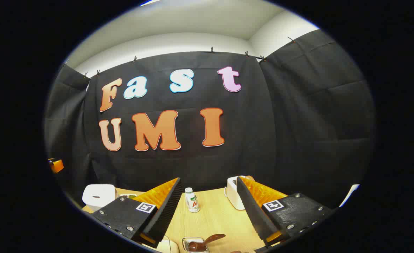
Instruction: Close the left gripper, press the button to open the rice cooker; take a wooden spoon from the chopstick holder with the right hand, scoop a spoonful of rice and pour it into the rice cooker, then put the wooden spoon back into the chopstick holder.
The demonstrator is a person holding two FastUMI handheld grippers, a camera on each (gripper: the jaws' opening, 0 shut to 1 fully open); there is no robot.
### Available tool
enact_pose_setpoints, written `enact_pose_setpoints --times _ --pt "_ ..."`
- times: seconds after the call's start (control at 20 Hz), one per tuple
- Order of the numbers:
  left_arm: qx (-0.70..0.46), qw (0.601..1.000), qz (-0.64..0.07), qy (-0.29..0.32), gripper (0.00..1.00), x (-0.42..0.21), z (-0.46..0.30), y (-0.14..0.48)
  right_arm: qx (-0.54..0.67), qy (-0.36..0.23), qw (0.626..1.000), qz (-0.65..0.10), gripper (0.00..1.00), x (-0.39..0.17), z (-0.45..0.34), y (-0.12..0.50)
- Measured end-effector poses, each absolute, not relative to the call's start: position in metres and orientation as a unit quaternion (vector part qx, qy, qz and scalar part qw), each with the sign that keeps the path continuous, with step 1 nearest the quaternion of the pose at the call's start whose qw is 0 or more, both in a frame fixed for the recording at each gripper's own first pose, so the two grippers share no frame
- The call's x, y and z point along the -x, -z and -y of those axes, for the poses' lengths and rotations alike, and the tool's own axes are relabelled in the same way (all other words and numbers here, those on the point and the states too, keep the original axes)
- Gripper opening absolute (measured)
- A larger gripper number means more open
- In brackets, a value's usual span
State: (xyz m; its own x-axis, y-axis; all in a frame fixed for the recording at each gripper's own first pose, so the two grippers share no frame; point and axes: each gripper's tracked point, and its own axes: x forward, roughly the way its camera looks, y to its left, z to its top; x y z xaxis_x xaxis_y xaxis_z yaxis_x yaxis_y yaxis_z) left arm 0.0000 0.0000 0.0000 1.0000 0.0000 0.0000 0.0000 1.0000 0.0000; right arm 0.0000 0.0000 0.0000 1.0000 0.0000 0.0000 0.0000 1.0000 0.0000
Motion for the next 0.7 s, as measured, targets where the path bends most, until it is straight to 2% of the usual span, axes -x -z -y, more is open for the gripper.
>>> enact_pose_setpoints --times 0.3,0.35,0.4,0.7 --pt "0.002 1.0 0.001 0.009 0.99 0.009 -0.016 -0.002 0.019 -0.003 1.0 0.01 0.95 0.013 -0.018 -0.014" --pt "0.004 1.0 0.001 0.012 0.99 0.01 -0.017 -0.001 0.019 -0.004 1.0 0.009 1.0 0.016 -0.02 -0.014" --pt "0.003 1.0 0.002 0.013 0.99 0.013 -0.016 -0.002 0.018 -0.005 1.0 0.009 0.95 0.019 -0.02 -0.016" --pt "0.005 1.0 0.016 0.015 0.98 0.018 -0.021 -0.016 0.024 -0.006 1.0 0.014 0.95 0.031 -0.021 -0.026"
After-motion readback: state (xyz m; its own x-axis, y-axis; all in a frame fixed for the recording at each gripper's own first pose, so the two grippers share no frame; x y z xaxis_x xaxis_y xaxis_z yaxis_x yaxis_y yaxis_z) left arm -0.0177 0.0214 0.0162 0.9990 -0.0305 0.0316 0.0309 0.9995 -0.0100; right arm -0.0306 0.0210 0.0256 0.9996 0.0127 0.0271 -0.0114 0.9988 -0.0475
